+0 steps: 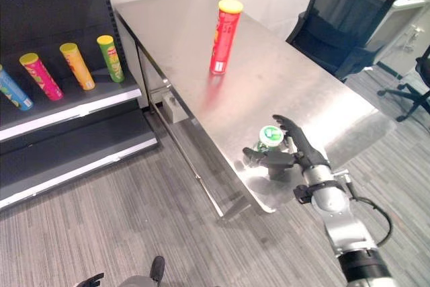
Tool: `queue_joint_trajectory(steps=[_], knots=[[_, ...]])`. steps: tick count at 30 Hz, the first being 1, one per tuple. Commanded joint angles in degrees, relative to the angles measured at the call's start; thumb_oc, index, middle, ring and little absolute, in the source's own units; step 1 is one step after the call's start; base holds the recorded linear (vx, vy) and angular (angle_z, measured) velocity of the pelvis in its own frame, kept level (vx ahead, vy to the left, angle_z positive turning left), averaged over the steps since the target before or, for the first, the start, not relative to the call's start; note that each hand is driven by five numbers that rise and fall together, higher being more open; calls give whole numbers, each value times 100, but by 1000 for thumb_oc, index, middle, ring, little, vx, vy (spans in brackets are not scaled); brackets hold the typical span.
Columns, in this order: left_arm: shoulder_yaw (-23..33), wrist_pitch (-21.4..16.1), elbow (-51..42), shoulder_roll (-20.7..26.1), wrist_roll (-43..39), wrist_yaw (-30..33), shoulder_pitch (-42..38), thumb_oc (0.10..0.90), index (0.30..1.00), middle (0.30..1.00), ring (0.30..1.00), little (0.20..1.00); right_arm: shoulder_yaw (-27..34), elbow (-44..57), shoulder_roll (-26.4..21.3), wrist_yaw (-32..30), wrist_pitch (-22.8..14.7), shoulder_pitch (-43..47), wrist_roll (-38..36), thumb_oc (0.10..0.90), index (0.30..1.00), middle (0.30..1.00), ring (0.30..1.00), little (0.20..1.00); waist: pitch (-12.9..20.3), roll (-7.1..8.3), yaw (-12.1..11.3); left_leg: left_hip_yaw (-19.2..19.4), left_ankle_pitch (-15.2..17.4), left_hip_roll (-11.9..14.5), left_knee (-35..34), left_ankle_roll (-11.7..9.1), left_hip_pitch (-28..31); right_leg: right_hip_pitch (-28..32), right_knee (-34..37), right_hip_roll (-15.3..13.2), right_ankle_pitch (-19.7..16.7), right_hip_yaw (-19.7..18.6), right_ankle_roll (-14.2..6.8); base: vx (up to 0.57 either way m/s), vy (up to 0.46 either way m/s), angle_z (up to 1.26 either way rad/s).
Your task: Put the goods on the table back onto the shelves and tidy them up.
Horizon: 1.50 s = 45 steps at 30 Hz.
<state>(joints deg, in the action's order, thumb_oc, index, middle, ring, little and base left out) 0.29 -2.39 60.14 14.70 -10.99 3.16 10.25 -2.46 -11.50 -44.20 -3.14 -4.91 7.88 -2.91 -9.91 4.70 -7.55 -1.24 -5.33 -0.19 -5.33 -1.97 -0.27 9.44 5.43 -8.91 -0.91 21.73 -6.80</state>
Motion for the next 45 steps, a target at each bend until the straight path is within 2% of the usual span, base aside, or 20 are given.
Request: queue_joint_trajectory(steps=[1, 13, 16, 18, 21, 22, 23, 25, 26, 29, 32, 34, 35, 36, 37, 39, 40, 41, 43, 45], knots=[[-123, -176, 64, 229, 13, 145, -295, 800, 900, 900, 900, 900, -75, 141, -397, -239, -293, 779, -32, 400, 300, 300, 300, 300, 288, -100, -140, 395, 439, 491, 33, -431, 408, -4, -43, -144, -38, -62, -324, 0, 0, 0], [65, -174, -19, 378, 92, 138, -302, 800, 900, 900, 900, 900, 1031, 835, -912, -309, -450, 380, -519, 400, 300, 300, 300, 300, 360, -60, 20, 460, 477, 623, 33, -489, 546, 55, -43, -49, 66, -143, -287, -5, -31, -1], [46, -172, -105, 425, 59, 85, -261, 800, 900, 900, 900, 900, 1157, 1072, -1104, -370, -568, 724, -802, 400, 300, 300, 300, 300, 409, -53, 11, 415, 456, 701, 33, -533, 576, 74, -43, 52, 152, -191, -225, 1, -130, -4], [-36, -200, -290, 446, -96, 34, -218, 800, 900, 900, 900, 900, 945, 1305, -1313, -486, -751, 1471, -1046, 400, 300, 300, 300, 300, 349, -38, -139, 283, 317, 840, 74, -600, 497, 43, -43, 234, 256, -229, -115, -66, -221, 9], [-122, -231, -478, 481, -279, 78, -289, 800, 900, 900, 900, 900, 767, 1315, -1506, -593, -872, 2022, -1334, 400, 300, 300, 300, 300, 121, 17, -218, 84, 286, 818, 587, -656, 66, -3, -43, 248, 244, -134, -42, -124, -106, 37], [-177, -254, -595, 501, -377, 83, -318, 800, 900, 900, 900, 900, 759, 1298, -1719, -626, -956, 2311, -1549, 400, 300, 300, 300, 300, -43, 66, -291, 11, 247, 800, 993, -755, -355, 8, -43, 213, 265, 35, -34, -164, -32, 52], [-182, -270, -610, 492, -412, 85, -326, 800, 900, 900, 900, 900, 745, 1245, -1792, -661, -980, 2393, -1633, 400, 300, 300, 300, 300, -64, 71, -305, 43, 191, 862, 1015, -782, -452, 17, -43, 193, 257, 130, -52, -93, 93, 79], [-234, -265, -545, 518, -393, 91, -337, 800, 900, 900, 900, 900, 788, 1175, -1927, -708, -1039, 2585, -1964, 400, 300, 300, 300, 300, -30, 87, -305, 293, -144, 1314, 633, -809, -458, 66, -43, 101, 204, 392, -166, 18, 283, 107], [-336, -244, -434, 657, -211, 122, -447, 800, 900, 900, 900, 900, 853, 1160, -2215, -786, -1074, 2661, -2058, 400, 300, 300, 300, 300, 83, 58, -188, 903, -529, 1861, 118, -888, -470, 101, -43, -41, 232, 682, -284, 32, 297, 99], [-374, -227, -376, 663, -159, 130, -478, 800, 900, 900, 900, 900, 909, 1126, -2322, -768, -1051, 2630, -2095, 400, 300, 300, 300, 300, 263, -62, -71, 1152, -512, 1926, 52, -936, -432, 160, -51, -154, 173, 884, -358, 77, 310, 85], [-487, -195, -247, 660, -6, 105, -530, 800, 900, 900, 900, 900, 876, 1091, -2389, -825, -983, 2774, -2075, 400, 300, 300, 300, 300, 503, -66, -77, 1144, -244, 1653, 75, -962, -316, 358, -91, -512, 123, 977, -504, 247, 372, 54], [-557, -197, -206, 732, 68, 110, -584, 800, 900, 900, 900, 900, 731, 1090, -2372, -856, -929, 2938, -1987, 400, 300, 300, 300, 300, 523, -3, -129, 1154, -29, 1320, 94, -792, -242, 332, -392, -929, -50, 1024, -602, 138, 326, 58], [-548, -197, -205, 729, 68, 110, -584, 800, 900, 900, 900, 900, 703, 1082, -2369, -861, -926, 2968, -1982, 400, 300, 300, 300, 300, 518, 16, -124, 1167, -18, 1282, 95, -770, -235, 320, -425, -978, -46, 1014, -627, 136, 413, 54], [-579, -209, -262, 810, 103, 132, -626, 800, 900, 900, 900, 900, 559, 1025, -2391, -898, -886, 3158, -1930, 400, 300, 300, 300, 300, 517, 64, -169, 1171, 166, 935, 91, -586, -166, 207, -908, -1404, -355, 981, -690, 132, 447, 35], [-575, -207, -287, 866, 115, 146, -635, 800, 900, 900, 900, 900, 431, 945, -2457, -957, -865, 3343, -1891, 400, 300, 300, 300, 300, 498, 98, -186, 1191, 255, 741, 78, -478, -111, 121, -1197, -1614, -520, 939, -708, 164, 550, 31], [-594, -205, -296, 964, 160, 187, -698, 800, 900, 900, 900, 900, 210, 820, -2493, -1004, -836, 3581, -1851, 400, 300, 300, 300, 300, 426, 111, -173, 1186, 377, 509, 61, -309, -29, -42, -1765, -1802, -685, 747, -651, 95, 293, 36], [-594, -205, -296, 964, 160, 187, -698, 800, 900, 900, 900, 900, 210, 820, -2493, -1004, -836, 3581, -1851, 400, 300, 300, 300, 300, 426, 111, -173, 1186, 377, 509, 61, -309, -29, -42, -1765, -1802, -685, 747, -651, 103, 324, 51], [-542, -205, -401, 1010, 49, 194, -714, 800, 900, 900, 900, 900, 22, 799, -2604, -933, -824, 3715, -1895, 400, 300, 300, 300, 300, 273, 9, 0, 1007, 356, 323, 33, -140, 71, -707, -2079, -1174, -380, -140, -347, 122, 268, 31], [-531, -223, -403, 1021, 9, 170, -727, 800, 900, 900, 900, 900, -64, 698, -2666, -971, -917, 3927, -2074, 400, 300, 300, 300, 300, 184, -73, 68, 834, 394, 278, 33, -117, 157, -983, -1743, -714, -96, -311, -234, 159, 179, 39], [-545, -224, -374, 1009, 40, 138, -705, 800, 900, 900, 900, 900, -190, 562, -2748, -988, -978, 4134, -2217, 400, 300, 300, 300, 300, 99, -51, 145, 674, 482, 193, 33, -91, 291, -1208, -1194, -306, -160, -455, -230, 186, 24, 46]])
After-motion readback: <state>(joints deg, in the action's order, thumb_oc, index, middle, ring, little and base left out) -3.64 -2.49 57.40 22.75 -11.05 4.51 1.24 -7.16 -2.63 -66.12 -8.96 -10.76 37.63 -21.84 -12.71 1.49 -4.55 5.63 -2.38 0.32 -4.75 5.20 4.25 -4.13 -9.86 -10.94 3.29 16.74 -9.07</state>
